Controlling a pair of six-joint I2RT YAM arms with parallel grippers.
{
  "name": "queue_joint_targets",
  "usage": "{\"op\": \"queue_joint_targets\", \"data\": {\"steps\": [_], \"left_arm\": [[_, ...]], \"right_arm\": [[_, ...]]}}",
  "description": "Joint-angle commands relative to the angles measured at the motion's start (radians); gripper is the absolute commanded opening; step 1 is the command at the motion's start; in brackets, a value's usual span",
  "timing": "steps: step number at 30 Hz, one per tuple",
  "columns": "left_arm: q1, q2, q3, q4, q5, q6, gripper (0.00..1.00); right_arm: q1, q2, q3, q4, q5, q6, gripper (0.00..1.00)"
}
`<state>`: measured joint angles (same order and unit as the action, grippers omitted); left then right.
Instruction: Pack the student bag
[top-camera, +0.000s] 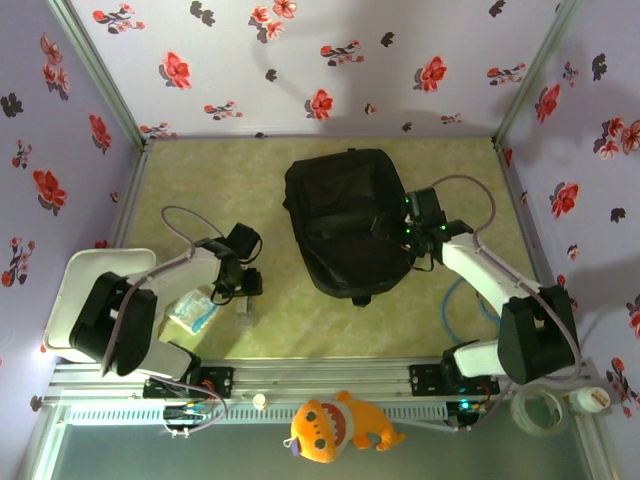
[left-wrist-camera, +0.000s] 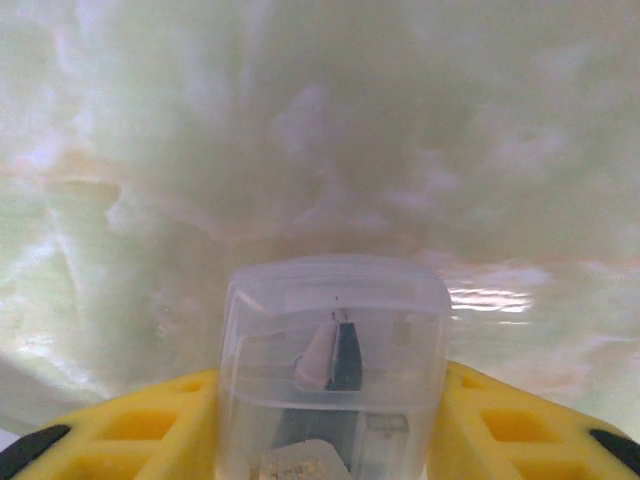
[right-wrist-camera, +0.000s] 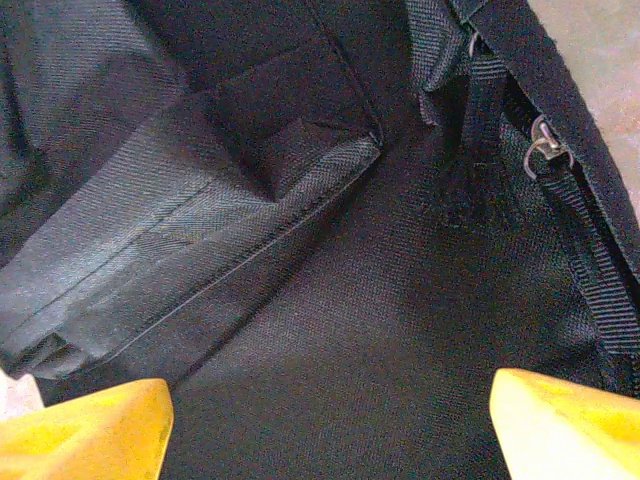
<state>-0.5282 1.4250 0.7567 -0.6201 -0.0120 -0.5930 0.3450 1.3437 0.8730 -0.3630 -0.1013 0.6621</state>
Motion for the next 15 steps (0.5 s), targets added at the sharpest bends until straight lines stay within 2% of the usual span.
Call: {"op": "queue_joint_targets", "data": {"steps": [1,4,8,15], "left_arm": [[-0.004,-0.068,0.049,0.041,0.046,-0.011,0.36],[-0.003,-0.102,0.101,0.057,0.08,-0.049,0.35],[0.003,-0.117,0.174,0.126,0.117,-0.086,0.35],[0.012,-0.028,0.275,0.265,0.231,-0.207,0.35]], "right_arm": [[0.012,-0.042,-0.042,0.081,-0.028,-0.022,0.83],[0.058,-0.056,-0.068,0.142,-0.065,-0.024,0.83],[0.176,-0.049,-0.081,0.244,-0.093,-0.044,0.83],[0.358,-0.003,-0.077,0.431,-0.142,-0.054,0.83]]}}
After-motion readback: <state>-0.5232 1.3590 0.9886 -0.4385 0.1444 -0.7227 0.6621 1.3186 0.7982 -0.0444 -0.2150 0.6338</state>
